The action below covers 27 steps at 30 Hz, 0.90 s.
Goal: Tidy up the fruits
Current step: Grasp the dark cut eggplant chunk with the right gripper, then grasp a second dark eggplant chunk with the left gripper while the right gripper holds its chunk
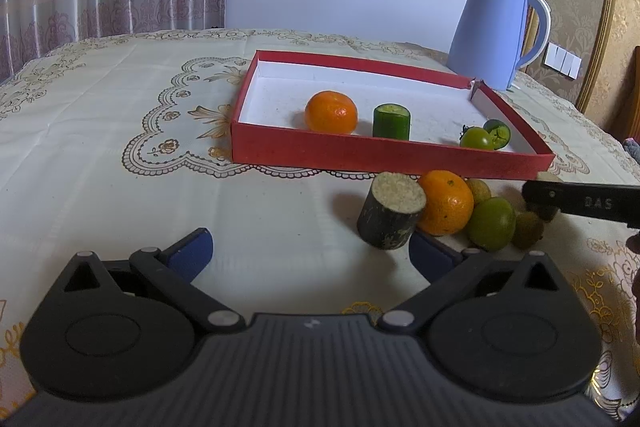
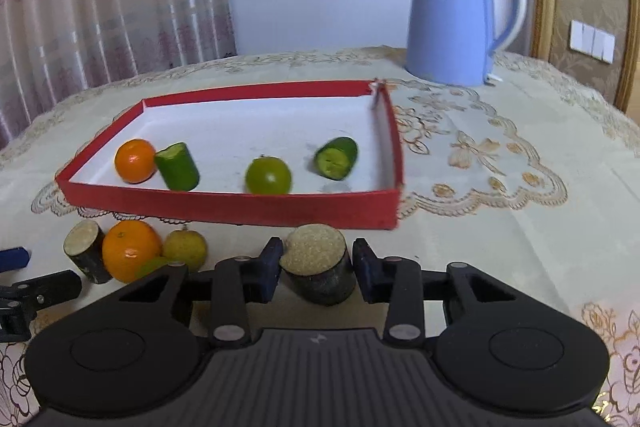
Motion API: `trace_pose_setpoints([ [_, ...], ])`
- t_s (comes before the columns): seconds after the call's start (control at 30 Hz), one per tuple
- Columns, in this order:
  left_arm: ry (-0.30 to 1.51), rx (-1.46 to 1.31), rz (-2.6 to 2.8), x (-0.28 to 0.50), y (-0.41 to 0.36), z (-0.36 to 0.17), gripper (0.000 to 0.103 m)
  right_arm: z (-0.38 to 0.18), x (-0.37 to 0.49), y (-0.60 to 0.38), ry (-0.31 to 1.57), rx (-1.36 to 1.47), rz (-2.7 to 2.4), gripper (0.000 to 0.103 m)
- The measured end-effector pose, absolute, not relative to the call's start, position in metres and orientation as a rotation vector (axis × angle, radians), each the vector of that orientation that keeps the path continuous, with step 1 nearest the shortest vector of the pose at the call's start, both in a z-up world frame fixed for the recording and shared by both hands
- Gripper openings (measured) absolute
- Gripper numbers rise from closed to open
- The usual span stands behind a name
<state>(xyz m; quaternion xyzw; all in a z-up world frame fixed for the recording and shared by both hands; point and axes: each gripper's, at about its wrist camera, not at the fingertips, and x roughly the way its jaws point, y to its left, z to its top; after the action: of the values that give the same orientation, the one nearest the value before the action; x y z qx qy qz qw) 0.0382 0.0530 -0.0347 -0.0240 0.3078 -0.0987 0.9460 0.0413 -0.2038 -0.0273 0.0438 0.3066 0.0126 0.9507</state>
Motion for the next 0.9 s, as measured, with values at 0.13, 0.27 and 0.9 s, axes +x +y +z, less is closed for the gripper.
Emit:
trace_pose_setpoints([
  [0.13, 0.627, -0.047, -0.201, 0.038, 0.053, -0.034, 0.103, -0.028, 0.034, -0.212, 0.613, 0.089, 0.0, 0.037],
  [0.27, 0.608, -0.043, -0.205, 0.036, 0.052, -0.033, 0.103, -0.031, 0.033, -0.211, 0.603, 0.059, -0.01, 0.037],
  [0.9, 0.544, 0.108, -0.12, 0.06, 0.019, -0.024, 0.103, -0.033, 0.03, -0.207, 0.58, 0.024, -0.017, 0.037],
])
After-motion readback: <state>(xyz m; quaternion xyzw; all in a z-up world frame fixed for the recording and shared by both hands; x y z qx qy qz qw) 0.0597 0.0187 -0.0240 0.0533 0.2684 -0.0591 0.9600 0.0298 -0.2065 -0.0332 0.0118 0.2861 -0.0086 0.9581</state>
